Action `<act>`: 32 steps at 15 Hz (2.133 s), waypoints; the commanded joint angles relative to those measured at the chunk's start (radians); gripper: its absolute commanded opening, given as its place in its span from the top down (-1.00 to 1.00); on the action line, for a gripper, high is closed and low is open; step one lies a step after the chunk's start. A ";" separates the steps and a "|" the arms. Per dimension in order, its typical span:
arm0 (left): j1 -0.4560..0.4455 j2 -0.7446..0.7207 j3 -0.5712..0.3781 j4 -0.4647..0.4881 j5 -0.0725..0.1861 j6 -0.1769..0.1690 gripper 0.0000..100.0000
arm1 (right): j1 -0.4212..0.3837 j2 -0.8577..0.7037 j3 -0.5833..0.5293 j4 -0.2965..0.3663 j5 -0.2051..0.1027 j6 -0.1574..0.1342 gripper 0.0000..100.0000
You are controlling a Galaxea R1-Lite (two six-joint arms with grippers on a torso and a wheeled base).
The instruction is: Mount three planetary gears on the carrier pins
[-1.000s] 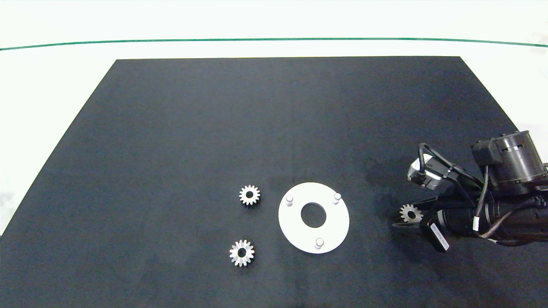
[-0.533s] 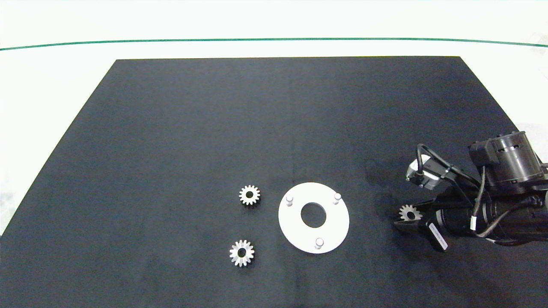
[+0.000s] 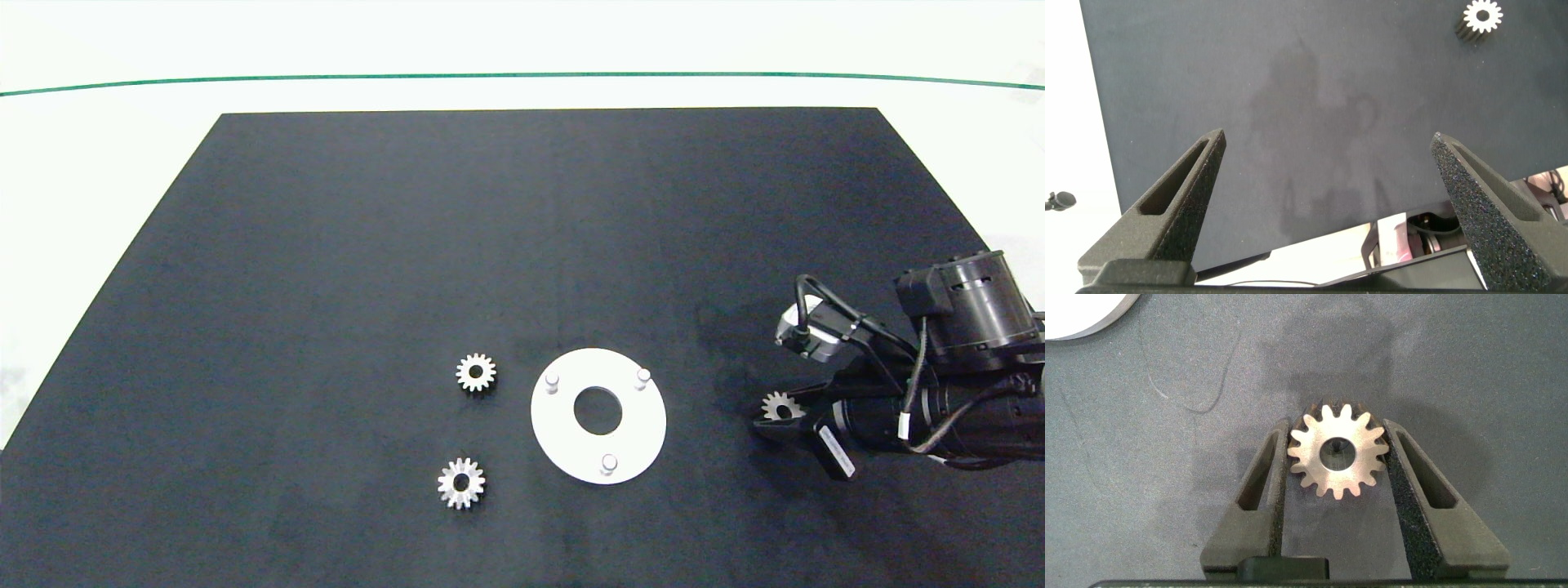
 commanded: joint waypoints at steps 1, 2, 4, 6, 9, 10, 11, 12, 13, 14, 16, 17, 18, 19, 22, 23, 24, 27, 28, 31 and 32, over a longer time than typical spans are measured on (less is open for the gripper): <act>0.000 0.000 -0.009 0.004 -0.001 0.002 -1.00 | 0.000 -0.006 0.002 0.000 -0.001 -0.003 0.46; 0.000 0.000 -0.011 0.004 -0.001 0.002 -1.00 | -0.001 -0.006 0.002 0.000 -0.001 -0.003 0.49; 0.000 0.000 -0.012 0.004 -0.001 0.002 -1.00 | -0.003 -0.012 0.002 0.000 -0.001 -0.004 0.58; 0.000 0.000 -0.014 0.004 -0.001 0.002 -1.00 | -0.006 -0.035 -0.002 0.002 -0.001 -0.010 0.62; 0.001 -0.002 -0.014 0.005 -0.001 0.002 -1.00 | 0.006 -0.124 -0.068 0.040 -0.001 -0.032 0.62; 0.001 0.000 -0.014 0.005 -0.001 0.003 -1.00 | 0.028 -0.150 -0.110 0.085 -0.001 -0.035 0.62; 0.001 0.000 -0.014 0.005 -0.001 0.003 -1.00 | 0.068 -0.171 -0.167 0.157 -0.006 -0.039 0.62; 0.001 0.000 -0.014 0.005 -0.001 0.003 -1.00 | 0.103 -0.173 -0.222 0.229 -0.036 -0.041 0.62; 0.001 0.000 -0.015 0.004 -0.001 0.005 -1.00 | 0.143 -0.167 -0.266 0.289 -0.093 -0.058 0.62; 0.001 0.000 -0.015 0.005 -0.001 0.005 -1.00 | 0.180 -0.162 -0.289 0.319 -0.133 -0.064 0.62; 0.003 0.000 -0.017 0.004 -0.001 0.005 -1.00 | 0.238 -0.108 -0.318 0.319 -0.162 -0.062 0.62; 0.003 0.000 -0.020 0.004 -0.001 0.005 -1.00 | 0.249 -0.073 -0.340 0.318 -0.182 -0.062 0.62; 0.003 0.000 -0.026 0.004 -0.001 0.005 -1.00 | 0.267 -0.038 -0.363 0.319 -0.196 -0.062 0.62; 0.003 0.000 -0.031 0.004 -0.001 0.005 -1.00 | 0.279 0.002 -0.391 0.321 -0.202 -0.062 0.62; 0.031 0.000 -0.037 0.004 -0.001 0.006 -1.00 | 0.318 0.091 -0.469 0.325 -0.208 -0.062 0.62; 0.032 0.000 -0.038 0.004 -0.001 0.006 -1.00 | 0.333 0.112 -0.486 0.325 -0.213 -0.064 0.62; 0.032 0.000 -0.038 0.004 -0.001 0.006 -1.00 | 0.355 0.126 -0.495 0.327 -0.213 -0.062 0.62; 0.035 0.000 -0.038 0.004 -0.001 0.005 -1.00 | 0.387 0.163 -0.499 0.327 -0.213 -0.061 0.62; 0.038 0.000 -0.038 0.005 -0.001 0.005 -1.00 | 0.387 0.174 -0.498 0.327 -0.211 -0.059 0.62; 0.040 0.000 -0.046 0.005 -0.001 0.005 -1.00 | 0.382 0.185 -0.496 0.327 -0.211 -0.059 0.62; 0.046 0.000 -0.046 0.005 -0.001 0.005 -1.00 | 0.381 0.186 -0.498 0.327 -0.211 -0.059 0.62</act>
